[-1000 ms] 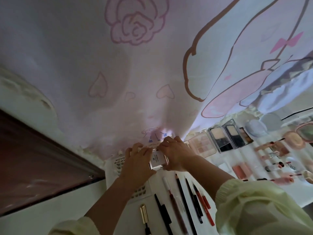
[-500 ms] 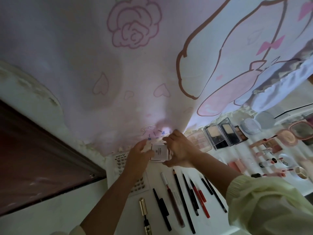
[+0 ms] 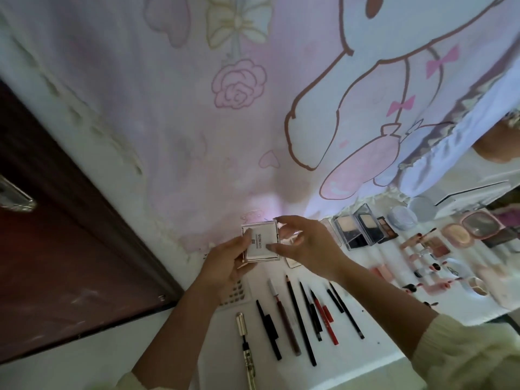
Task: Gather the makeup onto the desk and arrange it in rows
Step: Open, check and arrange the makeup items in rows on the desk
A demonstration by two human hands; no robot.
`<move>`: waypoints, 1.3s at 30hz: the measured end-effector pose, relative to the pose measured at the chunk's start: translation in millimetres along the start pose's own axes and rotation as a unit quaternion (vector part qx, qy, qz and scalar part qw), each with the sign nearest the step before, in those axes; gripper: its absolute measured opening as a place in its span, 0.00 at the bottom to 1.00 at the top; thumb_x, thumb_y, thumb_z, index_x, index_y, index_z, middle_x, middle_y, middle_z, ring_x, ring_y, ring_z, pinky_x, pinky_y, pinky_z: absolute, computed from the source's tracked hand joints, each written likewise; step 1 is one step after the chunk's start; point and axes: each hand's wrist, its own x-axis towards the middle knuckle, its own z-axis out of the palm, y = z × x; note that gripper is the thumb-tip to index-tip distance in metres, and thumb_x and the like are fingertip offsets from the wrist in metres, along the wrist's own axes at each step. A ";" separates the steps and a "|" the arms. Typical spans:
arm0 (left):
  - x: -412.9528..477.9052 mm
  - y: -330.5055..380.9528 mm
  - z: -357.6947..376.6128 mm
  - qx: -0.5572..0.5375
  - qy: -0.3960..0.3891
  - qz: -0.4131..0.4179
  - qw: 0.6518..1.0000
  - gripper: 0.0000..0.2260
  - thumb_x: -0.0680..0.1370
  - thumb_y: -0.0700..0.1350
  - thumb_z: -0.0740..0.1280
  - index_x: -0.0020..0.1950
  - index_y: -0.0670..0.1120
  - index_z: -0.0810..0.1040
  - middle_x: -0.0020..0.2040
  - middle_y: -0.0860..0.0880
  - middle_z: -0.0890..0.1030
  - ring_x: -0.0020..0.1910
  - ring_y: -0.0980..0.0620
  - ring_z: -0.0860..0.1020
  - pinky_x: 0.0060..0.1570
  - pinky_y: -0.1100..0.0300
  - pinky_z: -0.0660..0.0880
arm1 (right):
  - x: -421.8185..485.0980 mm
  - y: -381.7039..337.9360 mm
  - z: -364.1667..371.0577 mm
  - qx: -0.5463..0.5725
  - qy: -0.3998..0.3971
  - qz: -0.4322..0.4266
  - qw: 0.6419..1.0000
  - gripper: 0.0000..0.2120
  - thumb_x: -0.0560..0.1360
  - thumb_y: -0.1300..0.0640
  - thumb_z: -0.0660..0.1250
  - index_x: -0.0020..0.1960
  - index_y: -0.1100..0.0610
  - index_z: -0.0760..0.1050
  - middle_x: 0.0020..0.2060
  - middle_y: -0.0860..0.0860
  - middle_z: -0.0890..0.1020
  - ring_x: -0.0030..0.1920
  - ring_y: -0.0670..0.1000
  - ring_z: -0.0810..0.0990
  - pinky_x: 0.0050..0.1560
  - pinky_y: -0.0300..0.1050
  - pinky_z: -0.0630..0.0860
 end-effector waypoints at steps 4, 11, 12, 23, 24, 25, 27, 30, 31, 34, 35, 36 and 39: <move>-23.7 6.5 4.8 -0.019 -0.030 0.022 0.999 0.18 0.71 0.55 0.66 0.55 0.45 0.81 0.47 0.48 0.84 0.45 0.52 0.83 0.49 0.56 0.78 | -10.4 -19.9 -3.4 0.048 0.047 -0.011 0.998 0.21 0.65 0.58 0.80 0.56 0.47 0.79 0.41 0.48 0.84 0.36 0.48 0.80 0.44 0.48 0.80; -59.8 36.7 25.0 -0.069 -0.096 -0.027 0.993 0.28 0.73 0.66 0.62 0.61 0.45 0.79 0.59 0.35 0.80 0.58 0.38 0.79 0.60 0.47 0.76 | -31.9 -66.0 -15.0 0.000 0.083 -0.098 0.992 0.16 0.68 0.61 0.77 0.51 0.48 0.77 0.37 0.43 0.82 0.40 0.42 0.78 0.45 0.32 0.75; -63.6 42.2 27.8 -0.079 -0.107 -0.023 0.991 0.27 0.74 0.65 0.63 0.61 0.46 0.79 0.58 0.35 0.80 0.58 0.40 0.80 0.60 0.47 0.76 | -33.2 -71.6 -15.3 -0.017 0.083 -0.111 0.990 0.15 0.68 0.61 0.76 0.51 0.49 0.78 0.38 0.43 0.82 0.41 0.43 0.79 0.46 0.32 0.75; -82.0 77.6 31.1 -0.126 -0.125 -0.021 0.984 0.22 0.73 0.56 0.70 0.59 0.42 0.77 0.53 0.36 0.81 0.46 0.43 0.83 0.50 0.53 0.80 | -45.6 -107.4 -38.3 -0.100 0.039 -0.180 0.978 0.09 0.73 0.56 0.73 0.53 0.53 0.84 0.44 0.45 0.86 0.39 0.31 0.78 0.44 0.26 0.74; -82.1 77.9 30.8 -0.125 -0.124 -0.021 0.984 0.24 0.73 0.56 0.70 0.61 0.41 0.76 0.54 0.36 0.81 0.47 0.43 0.83 0.50 0.53 0.81 | -46.8 -110.2 -38.8 -0.102 0.038 -0.185 0.977 0.09 0.73 0.56 0.73 0.53 0.53 0.84 0.44 0.45 0.86 0.39 0.30 0.78 0.44 0.25 0.73; -82.4 77.8 30.4 -0.123 -0.123 -0.020 0.985 0.26 0.73 0.56 0.69 0.62 0.39 0.76 0.56 0.36 0.81 0.48 0.43 0.83 0.50 0.53 0.81 | -48.0 -112.2 -38.9 -0.102 0.035 -0.189 0.976 0.09 0.74 0.55 0.72 0.53 0.53 0.84 0.44 0.46 0.86 0.39 0.30 0.77 0.44 0.25 0.73; -83.0 77.0 29.3 -0.121 -0.121 -0.022 0.985 0.27 0.73 0.57 0.69 0.63 0.37 0.75 0.57 0.37 0.81 0.49 0.44 0.82 0.51 0.53 0.80 | -49.8 -115.1 -38.3 -0.099 0.031 -0.192 0.976 0.09 0.74 0.52 0.71 0.52 0.54 0.85 0.44 0.47 0.86 0.39 0.32 0.78 0.43 0.25 0.73; -85.4 76.8 28.3 -0.111 -0.121 -0.026 0.986 0.29 0.74 0.58 0.68 0.62 0.34 0.76 0.58 0.38 0.81 0.51 0.45 0.82 0.53 0.54 0.80 | -50.5 -115.7 -36.5 -0.095 0.026 -0.187 0.977 0.11 0.74 0.48 0.69 0.52 0.52 0.85 0.43 0.46 0.86 0.41 0.37 0.80 0.43 0.27 0.74; -86.3 76.9 28.3 -0.107 -0.122 -0.026 0.986 0.29 0.75 0.58 0.67 0.62 0.34 0.76 0.58 0.38 0.81 0.51 0.45 0.82 0.52 0.54 0.80 | -50.3 -115.4 -36.2 -0.095 0.025 -0.184 0.978 0.11 0.74 0.47 0.69 0.52 0.52 0.85 0.43 0.46 0.86 0.42 0.38 0.80 0.43 0.28 0.75; -88.0 76.8 28.6 -0.104 -0.114 -0.024 0.988 0.29 0.75 0.58 0.67 0.62 0.33 0.76 0.57 0.39 0.82 0.49 0.46 0.83 0.49 0.55 0.81 | -50.3 -116.2 -35.1 -0.102 0.026 -0.181 0.978 0.11 0.74 0.48 0.70 0.52 0.52 0.85 0.43 0.46 0.86 0.42 0.36 0.80 0.43 0.27 0.74; -88.7 76.7 28.8 -0.107 -0.112 -0.022 0.988 0.29 0.75 0.58 0.67 0.62 0.33 0.76 0.57 0.39 0.81 0.49 0.46 0.83 0.49 0.55 0.81 | -50.5 -116.6 -34.8 -0.104 0.027 -0.181 0.978 0.10 0.74 0.49 0.71 0.52 0.52 0.85 0.44 0.46 0.86 0.42 0.35 0.79 0.43 0.26 0.74; -89.1 76.7 29.0 -0.110 -0.110 -0.021 0.988 0.29 0.75 0.58 0.67 0.62 0.33 0.76 0.58 0.38 0.81 0.49 0.46 0.83 0.48 0.55 0.81 | -50.5 -117.2 -34.5 -0.106 0.030 -0.182 0.977 0.10 0.74 0.50 0.71 0.52 0.52 0.85 0.44 0.46 0.86 0.41 0.34 0.79 0.44 0.26 0.73; -92.5 78.8 30.8 -0.119 -0.111 -0.013 0.987 0.28 0.76 0.57 0.67 0.62 0.33 0.76 0.55 0.39 0.82 0.46 0.47 0.83 0.47 0.55 0.81 | -51.1 -119.2 -32.7 -0.120 0.041 -0.185 0.975 0.10 0.73 0.52 0.72 0.53 0.53 0.84 0.45 0.46 0.86 0.40 0.33 0.78 0.44 0.25 0.72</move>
